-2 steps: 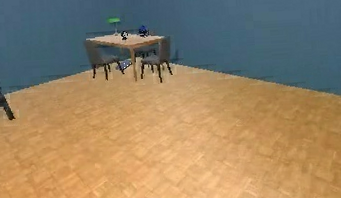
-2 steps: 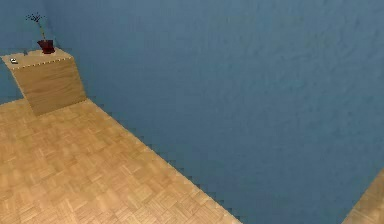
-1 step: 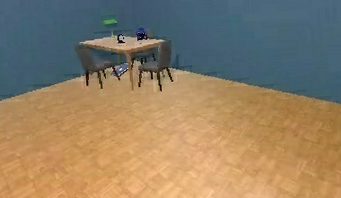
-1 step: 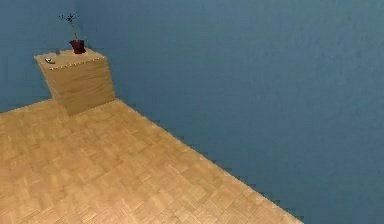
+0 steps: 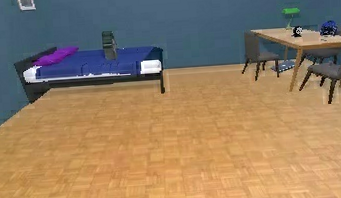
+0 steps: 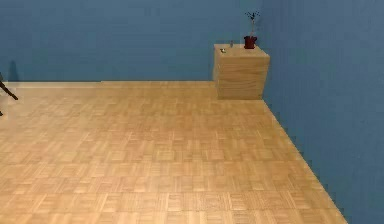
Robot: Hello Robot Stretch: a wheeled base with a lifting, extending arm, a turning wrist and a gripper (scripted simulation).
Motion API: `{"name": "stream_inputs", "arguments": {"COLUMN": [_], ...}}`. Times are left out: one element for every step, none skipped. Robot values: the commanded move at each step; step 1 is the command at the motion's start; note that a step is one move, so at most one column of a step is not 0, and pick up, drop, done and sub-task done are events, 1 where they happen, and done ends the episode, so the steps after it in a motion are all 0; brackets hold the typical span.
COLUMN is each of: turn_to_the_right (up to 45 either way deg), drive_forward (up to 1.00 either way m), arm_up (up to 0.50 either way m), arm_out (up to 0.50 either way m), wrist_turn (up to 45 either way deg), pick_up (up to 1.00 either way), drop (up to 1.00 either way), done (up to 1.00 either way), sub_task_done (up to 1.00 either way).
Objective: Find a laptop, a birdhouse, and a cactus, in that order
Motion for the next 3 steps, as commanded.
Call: {"name": "stream_inputs", "arguments": {"turn_to_the_right": [0.0,-30.0,0.0], "drive_forward": [0.65,0.00,1.00], "arm_up": [0.00,0.00,0.00], "arm_out": [0.00,0.00,0.00], "wrist_turn": [0.0,0.0,0.0], "pick_up": [0.00,0.00,0.00], "drop": [0.00,0.00,0.00], "done": [0.00,0.00,0.00], "sub_task_done": [0.00,0.00,0.00]}}
